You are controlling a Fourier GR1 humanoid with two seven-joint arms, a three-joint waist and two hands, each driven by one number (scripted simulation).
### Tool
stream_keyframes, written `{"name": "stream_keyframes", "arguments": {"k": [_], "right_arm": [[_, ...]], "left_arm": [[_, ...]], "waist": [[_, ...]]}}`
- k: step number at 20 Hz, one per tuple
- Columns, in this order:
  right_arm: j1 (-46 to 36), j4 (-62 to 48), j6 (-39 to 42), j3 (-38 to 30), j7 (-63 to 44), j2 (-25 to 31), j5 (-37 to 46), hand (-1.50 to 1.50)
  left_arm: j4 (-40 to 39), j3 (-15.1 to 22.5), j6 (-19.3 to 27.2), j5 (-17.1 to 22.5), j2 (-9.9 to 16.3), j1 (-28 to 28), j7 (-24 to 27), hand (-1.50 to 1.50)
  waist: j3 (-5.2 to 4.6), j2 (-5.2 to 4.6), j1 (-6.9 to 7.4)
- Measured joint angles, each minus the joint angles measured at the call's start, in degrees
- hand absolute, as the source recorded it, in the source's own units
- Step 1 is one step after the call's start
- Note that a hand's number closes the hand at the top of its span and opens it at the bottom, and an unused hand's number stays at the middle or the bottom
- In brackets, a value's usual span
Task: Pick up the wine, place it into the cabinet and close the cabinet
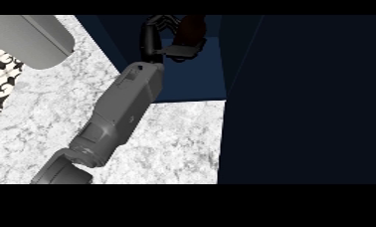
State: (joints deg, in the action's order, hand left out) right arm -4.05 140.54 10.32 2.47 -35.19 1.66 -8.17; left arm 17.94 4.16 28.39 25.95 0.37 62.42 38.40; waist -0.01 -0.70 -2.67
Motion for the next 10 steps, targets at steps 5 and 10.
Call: {"name": "stream_keyframes", "arguments": {"k": [5, 10], "right_arm": [[0.8, -0.1, 0.2, 1.5, 0.7, -0.7, 0.2, -1.5], [0.4, 0.1, -0.1, 1.8, 0.0, -0.8, 0.0, -1.5]], "left_arm": [[-1.9, -3.3, -2.2, 2.7, -0.4, 0.7, 1.2, 1.5], [-4.0, -4.8, -4.1, 3.8, -0.4, 1.4, 3.1, 1.5]], "waist": [[0.07, 0.03, -0.18], [0.17, 0.07, -0.59]]}}
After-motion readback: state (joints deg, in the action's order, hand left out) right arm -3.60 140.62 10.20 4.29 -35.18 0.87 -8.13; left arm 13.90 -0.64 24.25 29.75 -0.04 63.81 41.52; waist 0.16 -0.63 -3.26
